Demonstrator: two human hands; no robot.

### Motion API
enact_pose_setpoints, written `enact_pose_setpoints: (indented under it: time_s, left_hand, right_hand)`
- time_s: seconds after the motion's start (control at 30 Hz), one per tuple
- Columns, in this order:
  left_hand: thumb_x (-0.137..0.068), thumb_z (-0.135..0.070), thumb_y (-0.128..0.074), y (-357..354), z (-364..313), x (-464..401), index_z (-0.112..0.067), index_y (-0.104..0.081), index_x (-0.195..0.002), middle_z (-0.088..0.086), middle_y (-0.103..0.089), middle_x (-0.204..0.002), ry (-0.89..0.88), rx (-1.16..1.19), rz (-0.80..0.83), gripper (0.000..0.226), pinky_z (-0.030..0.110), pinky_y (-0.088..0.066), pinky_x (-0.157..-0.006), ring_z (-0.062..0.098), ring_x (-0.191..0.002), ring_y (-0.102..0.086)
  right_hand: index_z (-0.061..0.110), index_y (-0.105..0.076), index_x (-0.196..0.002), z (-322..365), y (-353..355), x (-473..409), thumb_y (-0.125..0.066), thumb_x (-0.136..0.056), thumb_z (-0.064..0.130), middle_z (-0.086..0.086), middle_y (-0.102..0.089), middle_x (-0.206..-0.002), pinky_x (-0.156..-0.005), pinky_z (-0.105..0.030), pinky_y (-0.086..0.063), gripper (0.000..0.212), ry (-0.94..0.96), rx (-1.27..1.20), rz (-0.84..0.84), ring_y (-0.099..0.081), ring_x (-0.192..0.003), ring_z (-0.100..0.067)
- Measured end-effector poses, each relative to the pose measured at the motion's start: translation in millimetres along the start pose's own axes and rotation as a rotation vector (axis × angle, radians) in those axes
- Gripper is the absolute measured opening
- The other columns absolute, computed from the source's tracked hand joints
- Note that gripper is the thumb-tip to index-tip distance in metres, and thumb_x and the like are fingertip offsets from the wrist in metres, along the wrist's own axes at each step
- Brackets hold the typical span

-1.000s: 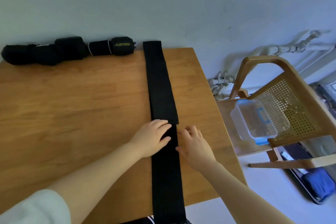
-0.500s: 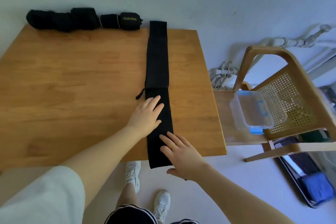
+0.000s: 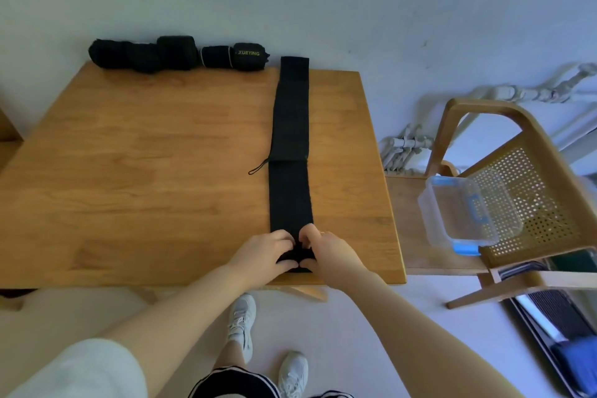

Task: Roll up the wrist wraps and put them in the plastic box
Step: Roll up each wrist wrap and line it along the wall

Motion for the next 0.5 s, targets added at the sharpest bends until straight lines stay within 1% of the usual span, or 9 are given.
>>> enact_pose_setpoints:
  time_s: [0.03, 0.07, 0.13, 0.23, 0.3, 0.37, 0.43, 0.5]
  left_hand:
    - [-0.092, -0.036, -0.056, 1, 1, 0, -0.014, -0.059, -0.121, -0.008, -0.043, -0.137, 0.004, 0.012, -0.019, 0.036, 0.026, -0.043, -0.081, 0.018, -0.102, -0.057]
    - [-0.091, -0.035, -0.059, 2, 2, 1, -0.016, -0.057, -0.121, -0.008, -0.041, -0.137, 0.006, 0.025, -0.032, 0.036, 0.026, -0.043, -0.080, 0.018, -0.099, -0.057]
    - [-0.088, -0.036, -0.063, 1, 3, 2, -0.017, -0.054, -0.116, -0.008, -0.040, -0.134, -0.006, 0.021, -0.035, 0.035, 0.026, -0.043, -0.075, 0.018, -0.094, -0.057]
    - [-0.088, -0.036, -0.062, -6, 1, 3, -0.015, -0.057, -0.108, -0.008, -0.038, -0.137, -0.030, -0.023, 0.018, 0.029, 0.025, -0.041, -0.077, 0.018, -0.100, -0.055]
    - [-0.089, -0.035, -0.061, -9, -1, 4, -0.014, -0.057, -0.108, -0.008, -0.037, -0.140, -0.035, -0.039, 0.035, 0.029, 0.024, -0.039, -0.077, 0.017, -0.105, -0.053]
    - [-0.088, -0.034, -0.062, -11, -2, 5, -0.012, -0.055, -0.111, -0.007, -0.037, -0.140, -0.037, -0.058, 0.034, 0.032, 0.022, -0.034, -0.073, 0.016, -0.106, -0.051]
    - [-0.087, -0.032, -0.062, -13, -3, 6, -0.011, -0.053, -0.114, -0.005, -0.037, -0.139, -0.035, -0.066, 0.023, 0.036, 0.019, -0.031, -0.072, 0.015, -0.107, -0.050]
    - [-0.087, -0.031, -0.062, -13, -3, 6, -0.010, -0.054, -0.114, -0.004, -0.035, -0.141, -0.026, -0.057, 0.014, 0.035, 0.019, -0.032, -0.076, 0.015, -0.111, -0.049]
  right_hand:
    - [0.019, -0.045, -0.117, 0, 3, -1, -0.058, -0.093, 0.023, -0.002, -0.058, -0.111, -0.078, -0.031, -0.050, 0.028, -0.004, 0.002, -0.015, -0.054, -0.091, -0.018]
    - [0.018, -0.047, -0.114, 0, 3, -2, -0.059, -0.092, 0.025, -0.001, -0.058, -0.110, -0.078, -0.031, -0.049, 0.026, 0.007, 0.015, -0.018, -0.054, -0.090, -0.018]
    - [0.017, -0.055, -0.114, 4, 1, -3, -0.055, -0.094, 0.025, 0.000, -0.055, -0.117, -0.082, -0.032, -0.048, 0.022, 0.060, 0.085, 0.001, -0.055, -0.097, -0.020]
    - [0.015, -0.062, -0.113, 10, -6, -3, -0.050, -0.097, 0.024, 0.000, -0.050, -0.128, -0.088, -0.034, -0.047, 0.022, 0.128, 0.160, 0.028, -0.051, -0.106, -0.023]
    - [0.014, -0.061, -0.114, 11, -7, -1, -0.052, -0.096, 0.027, 0.000, -0.048, -0.130, -0.088, -0.034, -0.047, 0.024, 0.138, 0.177, 0.035, -0.050, -0.108, -0.022]
    - [0.015, -0.056, -0.119, 11, -10, 2, -0.056, -0.093, 0.033, 0.001, -0.046, -0.129, -0.087, -0.033, -0.048, 0.031, 0.153, 0.215, 0.043, -0.049, -0.108, -0.020]
    - [0.015, -0.052, -0.123, 10, -14, 7, -0.058, -0.092, 0.032, 0.001, -0.044, -0.129, -0.085, -0.033, -0.049, 0.036, 0.164, 0.249, 0.057, -0.049, -0.109, -0.020]
    - [0.015, -0.052, -0.125, 8, -17, 10, -0.056, -0.093, 0.029, -0.001, -0.043, -0.129, -0.085, -0.032, -0.048, 0.034, 0.148, 0.230, 0.059, -0.051, -0.108, -0.020]
Point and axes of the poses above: each hand's wrist, its own x-axis away from the middle knuckle, its own y-axis out of the back of the hand, z = x × y, the point moved 10 cm from there along -x, towards the middle knuckle
